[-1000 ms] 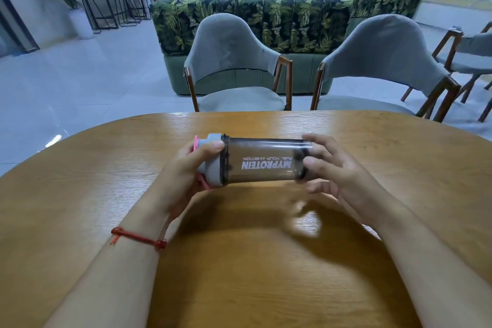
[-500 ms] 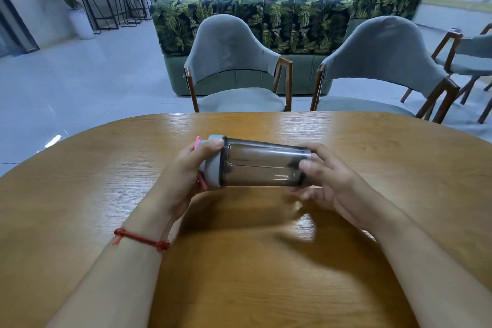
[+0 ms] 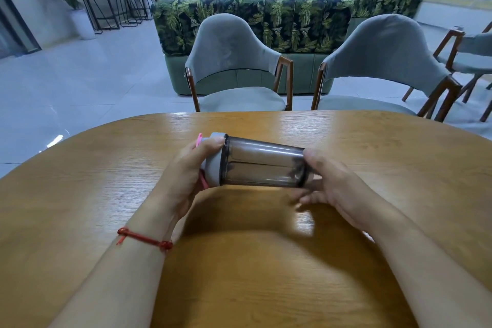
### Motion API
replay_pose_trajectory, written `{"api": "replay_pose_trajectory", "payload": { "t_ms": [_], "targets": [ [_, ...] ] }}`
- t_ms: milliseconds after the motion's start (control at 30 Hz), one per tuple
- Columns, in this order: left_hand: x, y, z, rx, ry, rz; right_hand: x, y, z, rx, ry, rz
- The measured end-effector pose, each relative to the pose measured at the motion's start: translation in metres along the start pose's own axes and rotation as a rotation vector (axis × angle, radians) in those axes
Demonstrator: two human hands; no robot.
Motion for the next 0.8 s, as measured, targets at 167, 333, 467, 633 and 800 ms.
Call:
{"api": "replay_pose_trajectory", "payload": {
  "t_ms": [167,333,467,633,800],
  "targets": [
    [0.0,0.0,-0.004,0.018,-0.007,-0.005,0.001,0.001,0.0,0.06,0.033,0.004],
    [0.001,0.0,-0.004,0.055,-0.011,0.045,0.002,0.004,-0.004,0.082,0.007,-0.032],
    [0.002,0.007,-0.002,-0.01,-0.002,0.014,0.005,-0.002,0.0,0.096,0.045,0.034],
    [0.003,0.002,-0.002,-0.041,-0.014,0.067,0.005,0.009,-0.013,0.235,-0.056,0.036],
    [0.015,0.01,0.019,-0.353,0.19,0.114,0.008,0.003,-0.01,0.073,-0.006,0.107]
  ]
}}
Point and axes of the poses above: each hand's wrist, its own x-axis away from the middle knuckle, its own y-axis out of the palm, z = x × y, the point moved 9 cm from there along -x, towards the middle knuckle, and after that the axes turned 9 degrees about -z, right-handed, at the moved point
